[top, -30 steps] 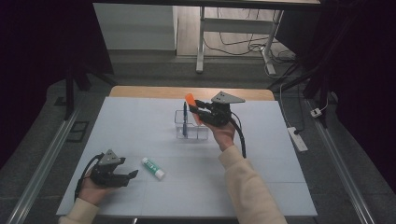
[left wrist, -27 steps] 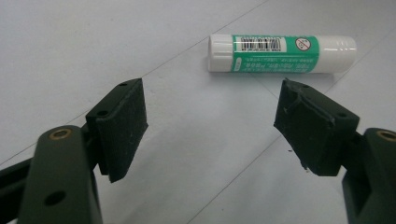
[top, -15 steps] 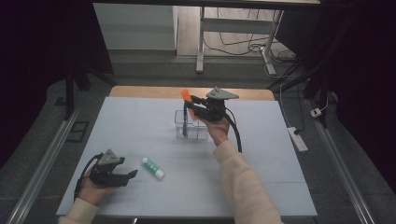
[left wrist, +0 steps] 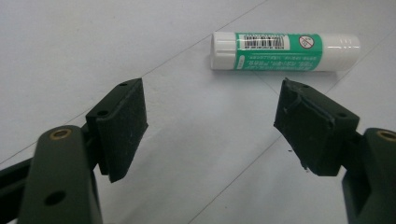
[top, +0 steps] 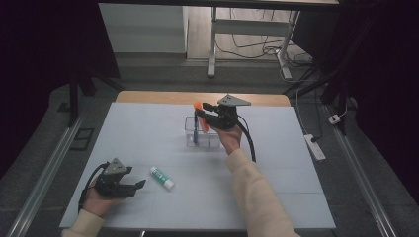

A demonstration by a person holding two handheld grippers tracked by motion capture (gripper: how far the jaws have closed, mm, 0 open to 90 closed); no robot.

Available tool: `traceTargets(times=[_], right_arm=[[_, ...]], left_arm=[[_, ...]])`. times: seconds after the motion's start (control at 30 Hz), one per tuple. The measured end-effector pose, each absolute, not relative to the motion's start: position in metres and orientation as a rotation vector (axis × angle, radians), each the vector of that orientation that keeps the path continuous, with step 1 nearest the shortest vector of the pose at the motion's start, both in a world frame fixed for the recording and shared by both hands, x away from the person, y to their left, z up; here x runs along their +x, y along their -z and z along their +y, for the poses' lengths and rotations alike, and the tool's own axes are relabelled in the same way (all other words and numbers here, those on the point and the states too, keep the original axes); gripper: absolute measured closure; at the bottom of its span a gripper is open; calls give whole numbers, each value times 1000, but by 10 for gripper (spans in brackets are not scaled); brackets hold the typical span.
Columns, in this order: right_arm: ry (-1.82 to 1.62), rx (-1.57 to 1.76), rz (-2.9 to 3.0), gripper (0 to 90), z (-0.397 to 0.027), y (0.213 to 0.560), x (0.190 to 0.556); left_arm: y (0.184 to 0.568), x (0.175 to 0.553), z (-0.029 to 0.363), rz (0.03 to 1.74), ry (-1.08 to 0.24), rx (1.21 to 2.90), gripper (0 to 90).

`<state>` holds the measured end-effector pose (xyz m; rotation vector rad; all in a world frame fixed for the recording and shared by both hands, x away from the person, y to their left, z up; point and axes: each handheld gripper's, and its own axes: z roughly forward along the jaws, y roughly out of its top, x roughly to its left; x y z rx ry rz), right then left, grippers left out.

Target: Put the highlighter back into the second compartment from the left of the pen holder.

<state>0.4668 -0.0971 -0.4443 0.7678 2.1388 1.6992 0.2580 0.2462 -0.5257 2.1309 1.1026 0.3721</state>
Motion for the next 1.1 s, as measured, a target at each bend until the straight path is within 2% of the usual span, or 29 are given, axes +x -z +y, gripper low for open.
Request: traceTargets(times=[0.17, 1.1], right_arm=[[-1636, 774, 2154, 456, -102, 444, 462], [-1565, 735, 2263, 441, -149, 450, 426]], left_arm=[[526, 258, 246, 1100, -372, 2133, 250], [526, 259, 242, 1101, -376, 2142, 250]])
